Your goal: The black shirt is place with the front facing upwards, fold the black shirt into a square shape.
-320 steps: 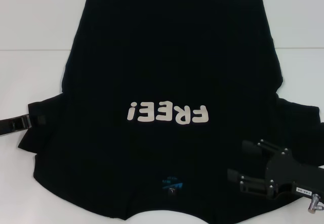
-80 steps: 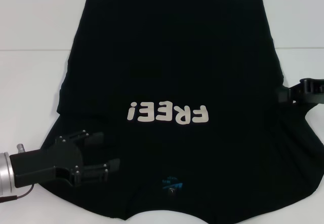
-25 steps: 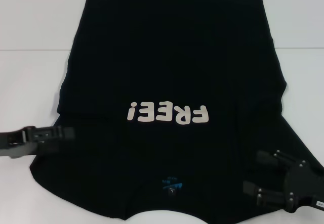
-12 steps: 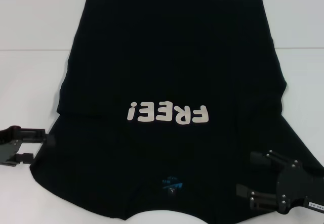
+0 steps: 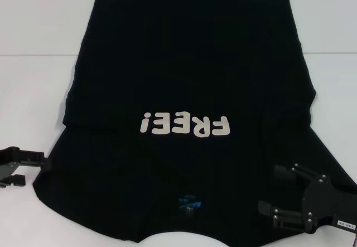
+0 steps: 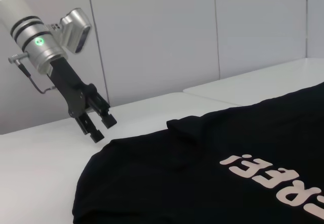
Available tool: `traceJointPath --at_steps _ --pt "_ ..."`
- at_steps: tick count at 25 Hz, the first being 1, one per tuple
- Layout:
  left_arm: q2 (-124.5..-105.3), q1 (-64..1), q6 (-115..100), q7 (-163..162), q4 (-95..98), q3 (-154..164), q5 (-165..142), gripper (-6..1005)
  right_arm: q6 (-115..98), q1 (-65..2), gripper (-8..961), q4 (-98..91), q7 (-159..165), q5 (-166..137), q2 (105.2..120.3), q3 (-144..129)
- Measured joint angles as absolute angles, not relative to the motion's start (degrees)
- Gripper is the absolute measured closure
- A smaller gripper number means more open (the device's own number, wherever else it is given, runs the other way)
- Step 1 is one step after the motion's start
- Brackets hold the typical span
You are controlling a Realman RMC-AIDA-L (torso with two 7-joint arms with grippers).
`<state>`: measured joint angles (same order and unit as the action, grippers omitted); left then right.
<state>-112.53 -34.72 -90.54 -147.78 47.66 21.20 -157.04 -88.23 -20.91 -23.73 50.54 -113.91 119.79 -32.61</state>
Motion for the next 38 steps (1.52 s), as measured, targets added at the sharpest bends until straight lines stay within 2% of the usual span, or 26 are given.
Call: traceJointPath --at_steps 38 --pt "-112.81 -36.05 -87.75 -147.39 41.12 21.80 -156.22 216 -88.42 -21.01 9 -23.73 51.06 -113.90 119.79 -32.78"
